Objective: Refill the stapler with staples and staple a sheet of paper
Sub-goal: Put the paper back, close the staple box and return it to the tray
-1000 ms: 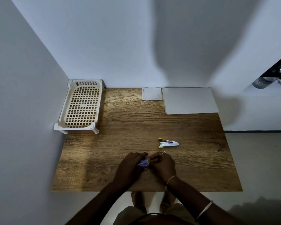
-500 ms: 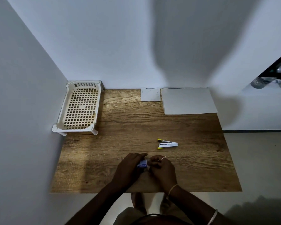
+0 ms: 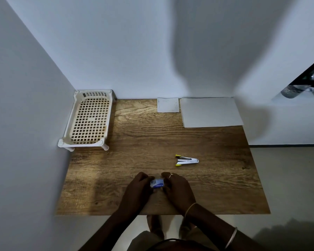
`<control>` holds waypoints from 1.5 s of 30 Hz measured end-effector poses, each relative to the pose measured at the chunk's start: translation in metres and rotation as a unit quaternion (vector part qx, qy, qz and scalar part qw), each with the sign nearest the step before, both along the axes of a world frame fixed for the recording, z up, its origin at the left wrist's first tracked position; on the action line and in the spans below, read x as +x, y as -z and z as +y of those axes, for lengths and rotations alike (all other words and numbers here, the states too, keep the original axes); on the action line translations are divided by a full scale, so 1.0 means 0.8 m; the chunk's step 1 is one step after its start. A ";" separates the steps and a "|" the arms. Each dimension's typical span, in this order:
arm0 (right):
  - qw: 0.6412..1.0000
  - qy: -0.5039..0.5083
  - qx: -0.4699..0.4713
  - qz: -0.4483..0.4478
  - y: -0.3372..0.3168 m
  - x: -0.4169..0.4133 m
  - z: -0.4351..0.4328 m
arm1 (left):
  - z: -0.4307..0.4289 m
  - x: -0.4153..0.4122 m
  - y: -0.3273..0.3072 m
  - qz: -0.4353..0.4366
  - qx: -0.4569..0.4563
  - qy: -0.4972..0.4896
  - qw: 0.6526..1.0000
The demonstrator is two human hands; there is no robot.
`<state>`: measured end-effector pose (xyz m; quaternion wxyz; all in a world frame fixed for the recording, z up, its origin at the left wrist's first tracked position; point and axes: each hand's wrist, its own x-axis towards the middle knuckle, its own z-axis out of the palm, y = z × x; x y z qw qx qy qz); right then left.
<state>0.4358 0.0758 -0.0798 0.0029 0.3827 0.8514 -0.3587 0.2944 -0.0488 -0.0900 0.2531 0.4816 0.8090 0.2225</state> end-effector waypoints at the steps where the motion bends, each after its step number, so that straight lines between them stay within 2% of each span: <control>1: 1.000 0.005 0.004 0.003 0.001 -0.001 -0.002 | 0.001 0.002 -0.002 -0.003 0.001 -0.008 1.000; 11: 0.997 -0.073 0.036 -0.015 -0.003 0.006 0.005 | 0.012 0.007 -0.009 -0.009 0.017 -0.016 1.000; 19: 0.990 -0.044 0.131 0.010 -0.042 0.035 0.065 | 0.072 0.020 -0.034 0.004 0.078 0.017 0.997; 22: 0.984 -0.044 0.169 -0.014 -0.052 0.040 0.099 | 0.110 0.024 -0.043 0.030 0.100 0.044 0.994; 30: 0.987 -0.015 0.149 -0.053 -0.041 0.045 0.138 | 0.169 0.029 -0.031 0.090 0.065 0.099 0.989; 36: 0.990 -0.022 0.128 -0.055 -0.031 0.046 0.147 | 0.175 0.030 -0.021 0.096 0.049 0.098 0.989; 45: 0.988 -0.056 0.135 -0.059 -0.029 0.044 0.156 | 0.188 0.030 -0.027 0.101 0.030 0.168 0.980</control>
